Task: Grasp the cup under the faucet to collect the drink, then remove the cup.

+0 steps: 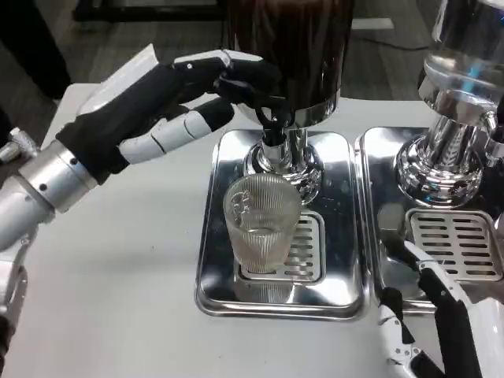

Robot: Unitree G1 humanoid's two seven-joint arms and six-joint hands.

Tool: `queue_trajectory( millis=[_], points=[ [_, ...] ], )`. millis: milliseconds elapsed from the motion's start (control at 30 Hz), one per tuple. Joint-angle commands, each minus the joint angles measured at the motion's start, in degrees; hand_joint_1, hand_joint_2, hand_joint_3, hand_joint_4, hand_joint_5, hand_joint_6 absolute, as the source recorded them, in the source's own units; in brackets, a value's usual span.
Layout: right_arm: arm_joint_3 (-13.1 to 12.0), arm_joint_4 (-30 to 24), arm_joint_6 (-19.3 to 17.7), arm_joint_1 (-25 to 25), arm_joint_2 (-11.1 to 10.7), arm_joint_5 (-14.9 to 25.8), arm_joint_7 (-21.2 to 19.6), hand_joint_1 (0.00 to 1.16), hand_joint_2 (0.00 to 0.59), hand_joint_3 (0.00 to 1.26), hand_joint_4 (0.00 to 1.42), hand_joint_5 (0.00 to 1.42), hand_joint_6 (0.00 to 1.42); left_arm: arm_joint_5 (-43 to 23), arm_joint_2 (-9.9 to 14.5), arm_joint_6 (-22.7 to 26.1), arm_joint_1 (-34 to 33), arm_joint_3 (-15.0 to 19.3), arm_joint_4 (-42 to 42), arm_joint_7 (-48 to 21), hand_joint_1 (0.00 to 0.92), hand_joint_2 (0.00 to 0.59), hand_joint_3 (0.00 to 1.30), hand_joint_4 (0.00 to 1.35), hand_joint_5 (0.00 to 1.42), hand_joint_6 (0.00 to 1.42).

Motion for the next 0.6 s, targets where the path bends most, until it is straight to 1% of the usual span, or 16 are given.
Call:
queue_trajectory(
  millis=[33,467,600],
  points=[
    [0.0,0.08,-0.99,0.44,0.54,0.65,-0.75,0.42,0.517,0.24,0.22,0.21,0.27,1.29,-0.11,-0.42,-1.37,0.18,0.61,-1.78,0.0,0.093,0.33,0.32,0.38,0.35],
    [0.02,1.03,-1.15,-0.39,1.16,1.14,-0.84,0.42,0.517,0.24,0.22,0.21,0.27,3.29,0.13,-1.32,-3.03,0.04,1.74,-3.95,0.0,0.086,0.37,0.35,0.39,0.36],
    [0.03,1.32,-1.26,-0.51,1.18,1.24,-0.82,0.42,0.517,0.24,0.22,0.21,0.27,4.16,0.71,-2.32,-2.89,0.03,1.32,-3.87,0.0,0.079,0.37,0.35,0.38,0.35]
  ],
)
